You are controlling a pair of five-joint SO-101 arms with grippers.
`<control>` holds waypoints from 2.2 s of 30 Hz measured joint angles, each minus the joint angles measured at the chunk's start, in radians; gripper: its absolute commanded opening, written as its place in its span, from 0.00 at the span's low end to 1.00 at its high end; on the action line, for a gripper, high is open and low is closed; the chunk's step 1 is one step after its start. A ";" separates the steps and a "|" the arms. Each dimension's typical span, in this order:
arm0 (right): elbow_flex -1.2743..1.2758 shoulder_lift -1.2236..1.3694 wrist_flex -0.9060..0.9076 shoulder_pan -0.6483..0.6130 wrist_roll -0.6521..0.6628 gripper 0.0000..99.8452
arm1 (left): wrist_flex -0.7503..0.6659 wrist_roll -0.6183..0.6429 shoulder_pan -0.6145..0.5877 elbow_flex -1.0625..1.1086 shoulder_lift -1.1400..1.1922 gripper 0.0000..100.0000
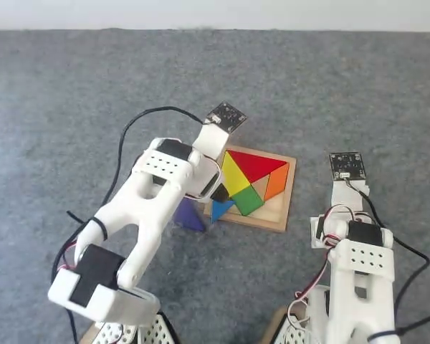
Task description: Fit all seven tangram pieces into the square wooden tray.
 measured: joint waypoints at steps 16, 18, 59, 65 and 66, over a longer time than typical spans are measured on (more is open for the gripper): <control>0.000 0.000 0.000 0.000 0.000 0.09 | 0.009 0.006 -0.121 0.207 -0.074 0.26; 0.000 0.000 0.000 0.000 0.000 0.09 | -0.008 0.003 -0.106 0.213 -0.074 0.26; 0.000 0.000 0.000 0.000 0.000 0.09 | 0.209 -0.011 0.034 -0.038 -0.086 0.26; 0.000 0.000 0.000 0.000 0.000 0.09 | 0.126 -0.029 0.038 0.233 -0.180 0.26; 0.000 0.000 0.000 0.000 0.000 0.09 | 0.115 -0.032 0.032 0.235 -0.180 0.26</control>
